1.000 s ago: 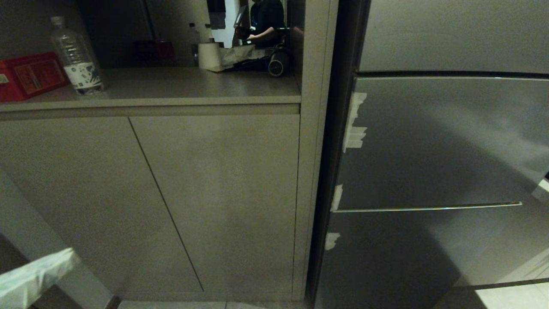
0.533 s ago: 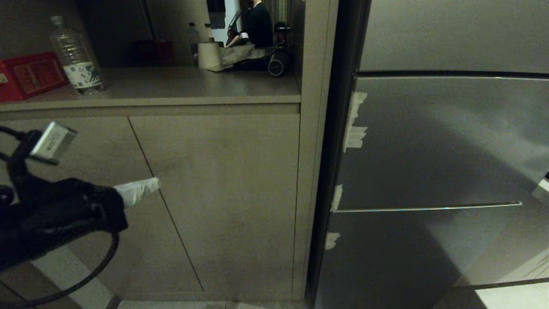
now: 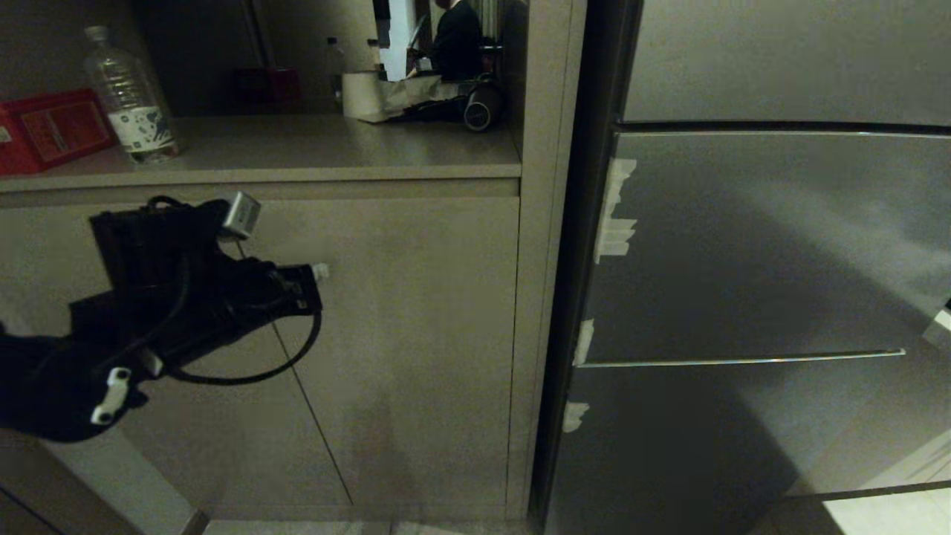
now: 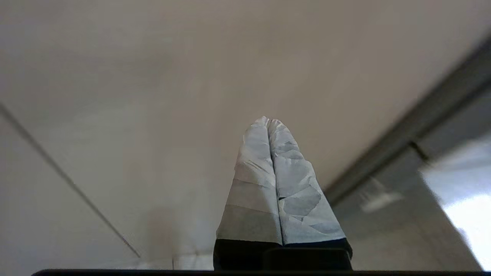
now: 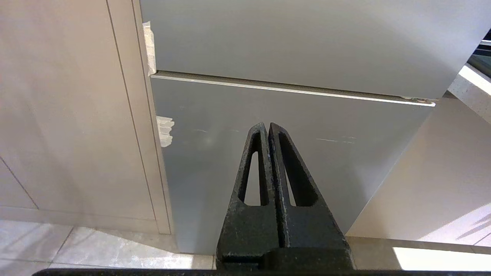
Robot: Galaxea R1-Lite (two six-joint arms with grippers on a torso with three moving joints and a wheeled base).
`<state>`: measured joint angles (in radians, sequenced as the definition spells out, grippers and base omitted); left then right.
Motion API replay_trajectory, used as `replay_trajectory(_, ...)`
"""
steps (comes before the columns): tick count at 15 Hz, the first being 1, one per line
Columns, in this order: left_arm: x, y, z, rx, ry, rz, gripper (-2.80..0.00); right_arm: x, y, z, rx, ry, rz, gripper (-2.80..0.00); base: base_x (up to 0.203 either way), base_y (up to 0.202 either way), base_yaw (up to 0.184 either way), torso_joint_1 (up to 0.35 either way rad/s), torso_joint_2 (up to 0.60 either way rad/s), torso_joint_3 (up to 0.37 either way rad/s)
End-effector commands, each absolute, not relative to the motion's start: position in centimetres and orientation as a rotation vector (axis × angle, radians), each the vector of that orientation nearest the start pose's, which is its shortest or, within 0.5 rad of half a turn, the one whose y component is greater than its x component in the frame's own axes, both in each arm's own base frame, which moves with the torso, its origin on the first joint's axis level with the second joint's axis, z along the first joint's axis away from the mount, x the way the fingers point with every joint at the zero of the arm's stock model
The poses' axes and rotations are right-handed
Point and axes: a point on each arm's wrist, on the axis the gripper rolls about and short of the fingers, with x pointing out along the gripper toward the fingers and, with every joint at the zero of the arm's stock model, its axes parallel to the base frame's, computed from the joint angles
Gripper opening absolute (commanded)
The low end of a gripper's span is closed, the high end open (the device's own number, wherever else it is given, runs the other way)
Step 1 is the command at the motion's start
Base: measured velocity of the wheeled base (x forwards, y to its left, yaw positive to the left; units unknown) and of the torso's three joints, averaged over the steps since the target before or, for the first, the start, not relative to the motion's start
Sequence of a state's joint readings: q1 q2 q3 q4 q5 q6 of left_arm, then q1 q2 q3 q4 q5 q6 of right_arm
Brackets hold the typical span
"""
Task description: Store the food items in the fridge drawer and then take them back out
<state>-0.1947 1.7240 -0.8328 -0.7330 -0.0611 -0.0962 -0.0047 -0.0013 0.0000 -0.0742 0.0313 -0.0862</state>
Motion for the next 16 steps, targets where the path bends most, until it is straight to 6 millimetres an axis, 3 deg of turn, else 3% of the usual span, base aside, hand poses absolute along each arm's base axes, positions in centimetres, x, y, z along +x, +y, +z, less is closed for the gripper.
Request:
replay_trajectory(1,33.2,-8.8,16.1,-0.073,0.211,-0.276,-2.80,-2.1,0.1,7.5,-0.088,-0.046,0.026,-2.80,0.000,0.000,0.000,0.000,0.00,0.000)
replay_trajectory(5,33.8,-12.0,15.8,-0.061,0.195,-0.296,-2.80,-2.1,0.1,7.5,-0.088,-0.046,0.025,-2.80,0.000,0.000,0.000,0.000,0.00,0.000)
replay_trajectory(10,36.5,-13.8,15.0,-0.053,0.173,-0.212,-2.80,-2.1,0.1,7.5,-0.087,-0.046,0.023,-2.80,0.000,0.000,0.000,0.000,0.00,0.000)
replay_trajectory(16,36.0,-16.0,14.9,-0.037,0.170,-0.263,-2.80,-2.1,0.1,7.5,-0.084,-0.046,0.021,-2.80,0.000,0.000,0.000,0.000,0.00,0.000)
